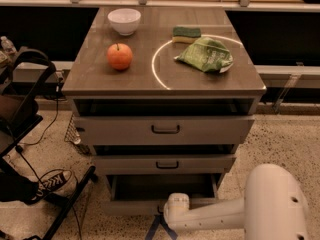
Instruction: Open bottom drawer
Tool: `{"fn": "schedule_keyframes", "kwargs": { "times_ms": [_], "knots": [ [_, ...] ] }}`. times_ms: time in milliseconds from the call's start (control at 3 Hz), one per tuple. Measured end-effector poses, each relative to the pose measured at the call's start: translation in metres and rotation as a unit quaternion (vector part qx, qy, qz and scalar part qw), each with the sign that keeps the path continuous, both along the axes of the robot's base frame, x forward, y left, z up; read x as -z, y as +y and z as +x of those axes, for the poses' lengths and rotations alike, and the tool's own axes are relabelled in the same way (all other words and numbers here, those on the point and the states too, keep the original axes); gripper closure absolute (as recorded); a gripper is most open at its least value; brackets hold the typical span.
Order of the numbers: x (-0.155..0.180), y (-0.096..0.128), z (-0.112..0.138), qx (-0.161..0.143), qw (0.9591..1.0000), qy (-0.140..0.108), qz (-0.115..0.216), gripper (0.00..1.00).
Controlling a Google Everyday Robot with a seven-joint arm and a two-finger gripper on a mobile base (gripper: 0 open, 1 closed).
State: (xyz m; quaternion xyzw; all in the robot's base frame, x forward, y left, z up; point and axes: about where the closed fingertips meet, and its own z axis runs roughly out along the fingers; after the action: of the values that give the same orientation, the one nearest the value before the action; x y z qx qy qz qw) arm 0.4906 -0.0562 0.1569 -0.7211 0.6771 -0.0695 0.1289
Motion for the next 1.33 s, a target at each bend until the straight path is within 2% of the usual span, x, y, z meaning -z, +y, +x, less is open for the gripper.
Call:
{"fn": "schedule_keyframes", "kwargs": {
  "times_ms": [333, 1333],
  "knots": [
    [-0.0086, -0.0151, -0.0293, 0.017, 0.9998, 0.001, 0.008, 1.0],
    [-0.0134, -0.021, -0.0334, 0.022, 0.9997, -0.002, 0.009, 1.0]
  ]
}}
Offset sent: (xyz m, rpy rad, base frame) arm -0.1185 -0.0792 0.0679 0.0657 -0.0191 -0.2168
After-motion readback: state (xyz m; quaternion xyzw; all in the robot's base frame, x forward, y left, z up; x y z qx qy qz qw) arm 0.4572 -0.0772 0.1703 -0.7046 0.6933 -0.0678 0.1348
